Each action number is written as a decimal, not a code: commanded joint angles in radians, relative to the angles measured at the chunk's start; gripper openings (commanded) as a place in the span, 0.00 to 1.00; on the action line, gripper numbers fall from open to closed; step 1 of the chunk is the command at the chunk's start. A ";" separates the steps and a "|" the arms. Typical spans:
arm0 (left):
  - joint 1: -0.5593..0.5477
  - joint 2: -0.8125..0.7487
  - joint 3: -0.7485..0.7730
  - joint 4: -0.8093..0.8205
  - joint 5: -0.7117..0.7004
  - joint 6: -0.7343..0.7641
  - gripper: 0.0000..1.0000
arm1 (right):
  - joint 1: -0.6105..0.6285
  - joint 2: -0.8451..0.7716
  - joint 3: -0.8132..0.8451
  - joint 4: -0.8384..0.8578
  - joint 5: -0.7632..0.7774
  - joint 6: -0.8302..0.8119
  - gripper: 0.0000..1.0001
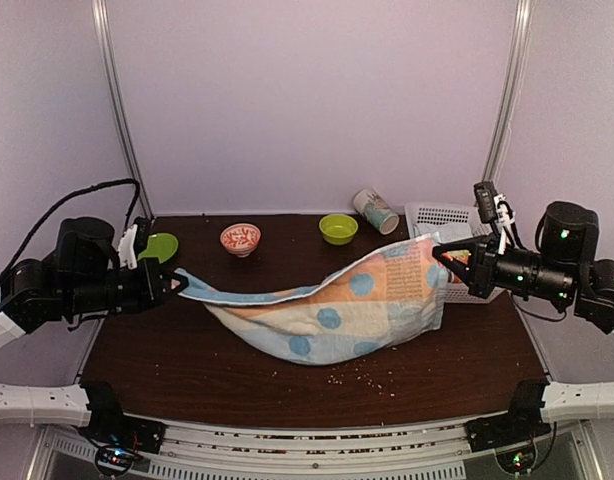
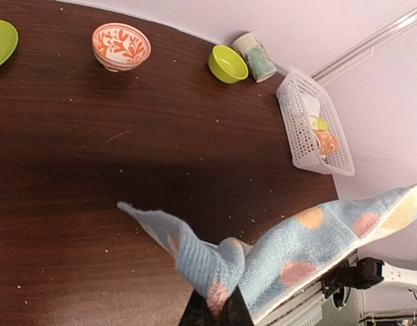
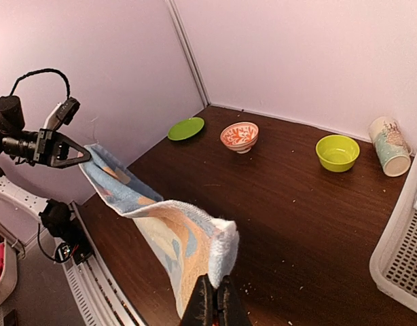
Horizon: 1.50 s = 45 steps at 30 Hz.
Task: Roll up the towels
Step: Flatten out the towel at the center of the board.
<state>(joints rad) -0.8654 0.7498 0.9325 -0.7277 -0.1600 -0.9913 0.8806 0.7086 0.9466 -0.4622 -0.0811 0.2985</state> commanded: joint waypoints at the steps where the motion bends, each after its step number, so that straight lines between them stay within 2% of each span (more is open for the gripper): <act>1: -0.004 -0.078 0.000 -0.001 0.111 -0.025 0.00 | 0.003 -0.079 -0.072 0.015 -0.095 0.065 0.00; 4: -0.004 -0.027 -0.014 0.020 0.111 -0.027 0.00 | -0.020 -0.059 -0.160 0.085 -0.080 0.122 0.00; 7: 0.007 0.095 -0.021 0.066 0.149 -0.010 0.00 | -0.076 -0.003 -0.241 0.173 -0.072 0.207 0.00; 10: 0.044 0.218 -0.018 0.113 0.172 0.007 0.00 | -0.122 0.052 -0.307 0.263 -0.051 0.255 0.00; 13: 0.107 0.305 -0.032 0.181 0.162 0.015 0.00 | -0.142 0.110 -0.341 0.318 0.039 0.252 0.00; 18: 0.209 0.449 -0.048 0.293 0.180 0.026 0.00 | -0.151 0.270 -0.334 0.345 0.135 0.209 0.00; 24: 0.222 0.641 0.017 0.309 0.120 0.048 0.00 | -0.154 0.437 -0.318 0.394 0.212 0.205 0.00; 30: 0.248 0.701 0.110 0.328 0.065 0.067 0.00 | -0.174 0.515 -0.248 0.404 0.301 0.189 0.00; 34: 0.253 0.637 0.135 0.286 0.035 0.084 0.00 | -0.175 0.463 -0.226 0.414 0.248 0.129 0.00; 38: 0.252 0.499 0.058 0.262 0.113 0.097 0.00 | -0.171 0.352 -0.251 0.407 0.037 0.076 0.00; 42: 0.240 0.306 -0.072 0.235 0.231 0.104 0.00 | -0.154 0.171 -0.294 0.342 -0.104 0.068 0.00; 45: 0.213 0.100 -0.123 0.192 0.294 0.127 0.00 | -0.149 0.012 -0.291 0.262 -0.182 0.080 0.00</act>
<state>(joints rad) -0.6250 1.0515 0.8734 -0.4885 0.0139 -0.9077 0.7227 0.8810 0.6678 -0.1097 -0.0975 0.3908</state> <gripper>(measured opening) 0.017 0.027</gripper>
